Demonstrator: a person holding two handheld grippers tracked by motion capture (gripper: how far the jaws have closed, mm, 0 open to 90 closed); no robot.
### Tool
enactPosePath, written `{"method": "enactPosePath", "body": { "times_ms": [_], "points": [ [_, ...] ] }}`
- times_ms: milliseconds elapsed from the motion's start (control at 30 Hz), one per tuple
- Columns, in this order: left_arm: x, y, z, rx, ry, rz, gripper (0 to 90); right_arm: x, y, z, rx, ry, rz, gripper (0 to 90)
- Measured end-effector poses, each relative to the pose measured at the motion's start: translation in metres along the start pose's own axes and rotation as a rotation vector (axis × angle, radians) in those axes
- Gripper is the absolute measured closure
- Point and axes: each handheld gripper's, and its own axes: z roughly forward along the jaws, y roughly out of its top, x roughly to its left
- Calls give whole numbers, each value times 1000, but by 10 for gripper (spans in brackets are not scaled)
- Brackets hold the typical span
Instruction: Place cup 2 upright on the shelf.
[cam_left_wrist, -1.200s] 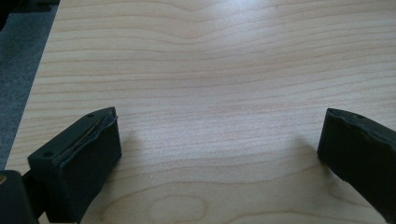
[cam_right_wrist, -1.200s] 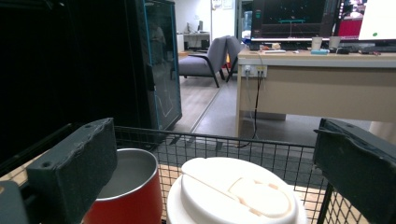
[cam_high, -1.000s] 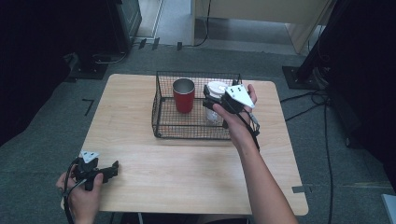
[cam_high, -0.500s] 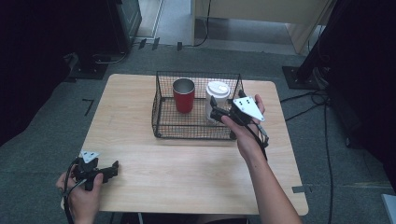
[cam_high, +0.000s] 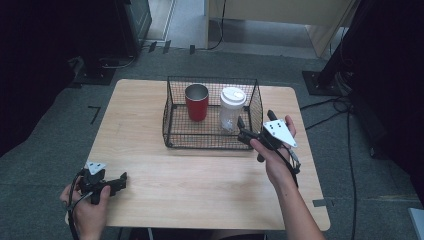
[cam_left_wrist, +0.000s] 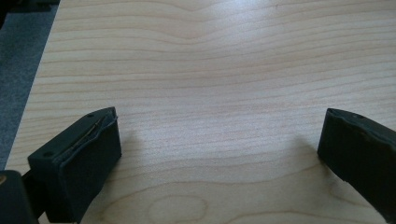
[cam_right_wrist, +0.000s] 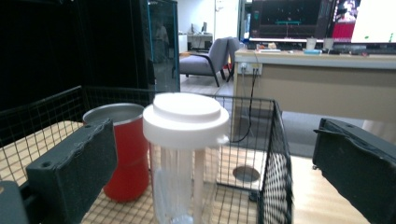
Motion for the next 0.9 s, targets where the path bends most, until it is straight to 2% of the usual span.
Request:
{"method": "enactPosePath", "body": {
  "times_ms": [333, 900],
  "points": [
    [0, 0, 0, 0, 0, 1, 0, -17, -23, -23, 15, -25, 11, 1],
    [0, 0, 0, 1, 0, 2, 0, -53, -65, -60, 63, -97, 48, 1]
  ]
}}
